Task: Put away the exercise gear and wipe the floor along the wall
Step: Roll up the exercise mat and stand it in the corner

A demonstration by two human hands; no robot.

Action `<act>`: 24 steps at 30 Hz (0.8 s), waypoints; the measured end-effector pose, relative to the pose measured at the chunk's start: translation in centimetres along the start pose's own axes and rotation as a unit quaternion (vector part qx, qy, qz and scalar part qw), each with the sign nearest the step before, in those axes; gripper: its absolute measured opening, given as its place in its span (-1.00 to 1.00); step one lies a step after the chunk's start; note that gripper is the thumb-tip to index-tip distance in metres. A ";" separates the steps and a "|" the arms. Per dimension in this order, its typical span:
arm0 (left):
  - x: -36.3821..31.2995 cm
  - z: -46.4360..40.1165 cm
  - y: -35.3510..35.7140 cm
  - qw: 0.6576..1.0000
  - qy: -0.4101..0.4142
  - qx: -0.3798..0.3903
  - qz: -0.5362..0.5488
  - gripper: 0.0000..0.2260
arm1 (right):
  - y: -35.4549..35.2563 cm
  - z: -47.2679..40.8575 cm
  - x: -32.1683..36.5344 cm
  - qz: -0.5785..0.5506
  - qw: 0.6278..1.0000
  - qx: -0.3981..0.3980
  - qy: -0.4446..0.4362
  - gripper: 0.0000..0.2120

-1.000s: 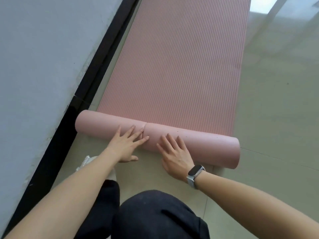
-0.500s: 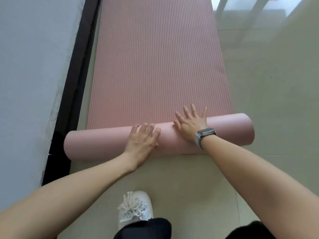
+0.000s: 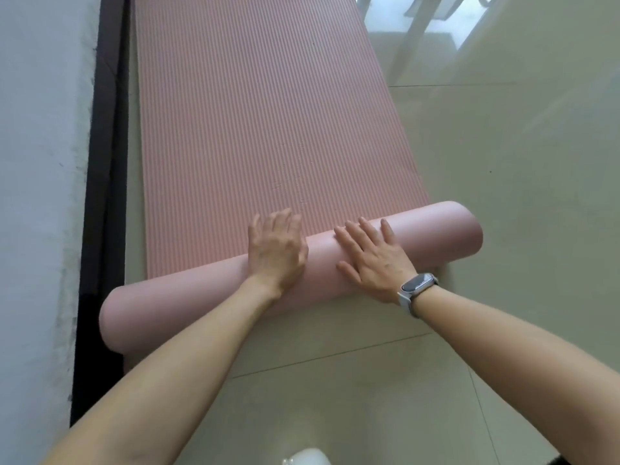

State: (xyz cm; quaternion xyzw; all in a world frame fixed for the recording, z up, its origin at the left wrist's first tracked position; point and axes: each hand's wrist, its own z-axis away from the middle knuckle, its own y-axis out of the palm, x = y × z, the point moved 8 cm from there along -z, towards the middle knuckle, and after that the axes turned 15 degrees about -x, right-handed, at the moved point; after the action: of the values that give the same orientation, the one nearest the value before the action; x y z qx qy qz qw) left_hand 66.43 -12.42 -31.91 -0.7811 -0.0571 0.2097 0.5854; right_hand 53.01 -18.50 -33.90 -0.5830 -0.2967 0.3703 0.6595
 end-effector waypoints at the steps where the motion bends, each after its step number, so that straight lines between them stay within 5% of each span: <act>1: 0.4 0.2 -1.2 0.998 -0.014 -0.068 0.003 -0.61 | -0.3 -1.5 -0.4 0.002 1.000 0.020 0.003 -0.36; 4: 1.0 2.6 -3.3 0.991 -0.019 -0.134 0.012 -0.67 | -1.3 -5.4 -1.5 0.000 0.995 0.065 0.079 -0.50; 9: 2.7 6.0 -0.1 0.995 0.020 0.082 -0.045 -0.29 | -2.9 -7.5 -0.8 -0.001 0.971 0.119 0.208 -0.55; 13: 5.6 1.3 1.2 0.972 0.014 0.233 -0.023 -0.01 | -6.0 -7.9 1.7 -0.006 0.999 0.028 0.033 -0.56; 17: 8.5 -5.5 1.1 0.958 -0.016 0.285 0.000 0.10 | -4.8 -7.6 3.4 -0.006 0.991 0.101 -0.084 -0.25; 20: 9.9 -9.5 -0.9 0.976 -0.021 0.208 -0.063 0.02 | -3.7 -12.2 2.5 -0.004 0.992 0.105 -0.072 -0.16; 24: 10.5 -12.3 -5.3 0.987 -0.016 -0.043 -0.151 -0.34 | -3.7 -21.0 0.3 -0.058 0.990 0.116 -0.055 -0.26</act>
State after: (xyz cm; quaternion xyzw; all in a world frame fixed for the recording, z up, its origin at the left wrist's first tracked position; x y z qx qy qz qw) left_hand 81.65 -18.27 -26.93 -0.7846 -0.1929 0.1286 0.5750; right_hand 70.96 -29.91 -33.29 -0.4629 -0.3210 0.3946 0.7259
